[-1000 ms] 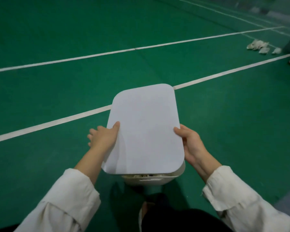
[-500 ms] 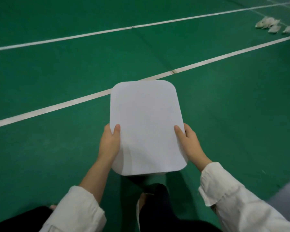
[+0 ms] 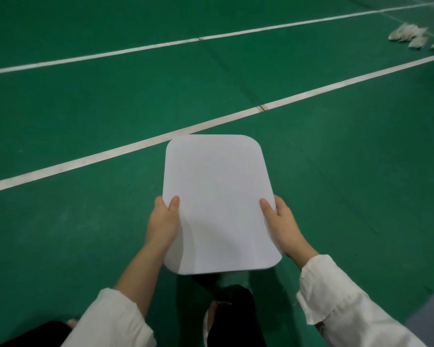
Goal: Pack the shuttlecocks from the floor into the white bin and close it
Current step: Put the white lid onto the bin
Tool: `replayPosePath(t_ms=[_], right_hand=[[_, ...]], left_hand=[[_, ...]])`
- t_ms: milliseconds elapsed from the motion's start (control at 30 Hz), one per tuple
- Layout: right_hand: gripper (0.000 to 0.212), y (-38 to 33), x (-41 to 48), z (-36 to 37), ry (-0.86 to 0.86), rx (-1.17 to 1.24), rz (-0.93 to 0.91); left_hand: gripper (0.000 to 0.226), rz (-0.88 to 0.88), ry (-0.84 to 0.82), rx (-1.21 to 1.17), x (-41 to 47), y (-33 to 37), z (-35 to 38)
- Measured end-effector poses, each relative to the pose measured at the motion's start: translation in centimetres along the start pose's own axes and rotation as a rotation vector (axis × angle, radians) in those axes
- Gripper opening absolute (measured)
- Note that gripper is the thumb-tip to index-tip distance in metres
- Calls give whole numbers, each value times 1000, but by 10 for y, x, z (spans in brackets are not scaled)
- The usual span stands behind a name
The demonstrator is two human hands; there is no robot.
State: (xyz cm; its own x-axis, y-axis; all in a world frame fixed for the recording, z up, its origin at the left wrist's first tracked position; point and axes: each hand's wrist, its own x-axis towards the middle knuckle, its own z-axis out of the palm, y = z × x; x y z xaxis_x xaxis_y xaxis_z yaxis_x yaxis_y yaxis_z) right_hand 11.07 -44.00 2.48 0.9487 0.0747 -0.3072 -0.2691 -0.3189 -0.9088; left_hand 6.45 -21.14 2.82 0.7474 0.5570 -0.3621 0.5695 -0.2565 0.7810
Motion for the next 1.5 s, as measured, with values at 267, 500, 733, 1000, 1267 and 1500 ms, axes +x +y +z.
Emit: replayPosePath(t_ms=[267, 500, 733, 1000, 1267, 1500], right_hand=[[22, -4, 1, 1, -16, 28, 7], [25, -6, 1, 0, -15, 9, 9], [25, -13, 8, 0, -14, 97, 61], [31, -49, 87, 8, 118, 73, -14], [31, -59, 155, 22, 27, 32, 49], [23, -61, 162, 24, 28, 113, 44]], left_hand=[[43, -34, 12, 35, -4, -2, 1], [41, 73, -31, 107, -5, -4, -4], [31, 2, -146, -295, 6, -5, -16], [43, 43, -88, -144, 85, 41, -11], [54, -124, -243, -360, 161, 58, 1], [52, -48, -176, -325, 167, 52, 3]])
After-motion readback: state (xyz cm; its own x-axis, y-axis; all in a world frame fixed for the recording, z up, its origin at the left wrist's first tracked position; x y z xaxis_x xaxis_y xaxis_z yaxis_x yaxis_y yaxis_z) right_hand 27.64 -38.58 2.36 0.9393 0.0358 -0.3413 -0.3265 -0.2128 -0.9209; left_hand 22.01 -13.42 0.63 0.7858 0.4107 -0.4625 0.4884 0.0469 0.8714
